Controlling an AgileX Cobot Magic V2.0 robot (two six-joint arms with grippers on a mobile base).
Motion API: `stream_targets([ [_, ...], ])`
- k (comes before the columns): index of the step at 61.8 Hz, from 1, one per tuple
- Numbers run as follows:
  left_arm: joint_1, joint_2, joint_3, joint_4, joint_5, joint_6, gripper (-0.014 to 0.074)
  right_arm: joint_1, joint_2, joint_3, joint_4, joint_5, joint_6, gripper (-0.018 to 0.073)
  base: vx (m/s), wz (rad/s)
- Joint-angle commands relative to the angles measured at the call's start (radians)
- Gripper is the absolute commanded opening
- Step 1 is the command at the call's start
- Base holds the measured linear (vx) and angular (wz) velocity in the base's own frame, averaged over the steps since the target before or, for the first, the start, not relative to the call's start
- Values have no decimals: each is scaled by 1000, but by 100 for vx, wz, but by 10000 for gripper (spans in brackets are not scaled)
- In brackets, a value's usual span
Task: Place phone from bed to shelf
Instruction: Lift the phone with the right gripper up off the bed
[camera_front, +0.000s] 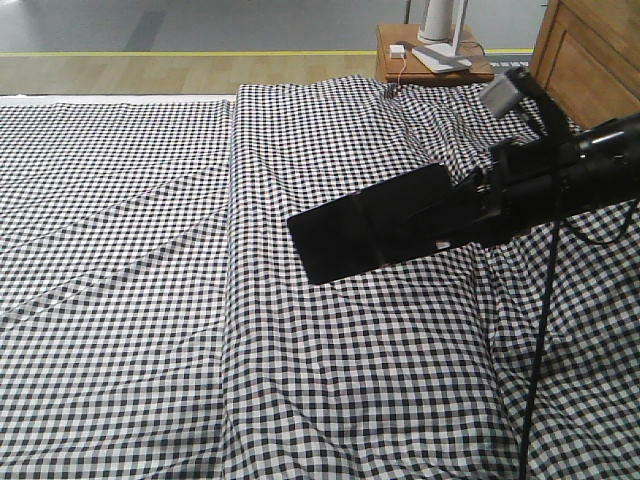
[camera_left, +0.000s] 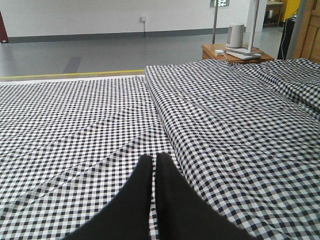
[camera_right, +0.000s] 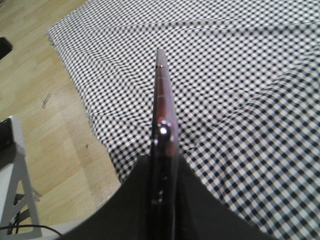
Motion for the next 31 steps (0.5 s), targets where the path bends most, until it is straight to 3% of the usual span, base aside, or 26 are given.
stream_targets([
  [1,1,-5,2,-10,-71,-4,1,48,-46,-25,75,79,0,-2,0,0],
  [31,1,-5,2,-10,-71,-4,1,283,-75,-25,66,79,51,-2,0,0],
])
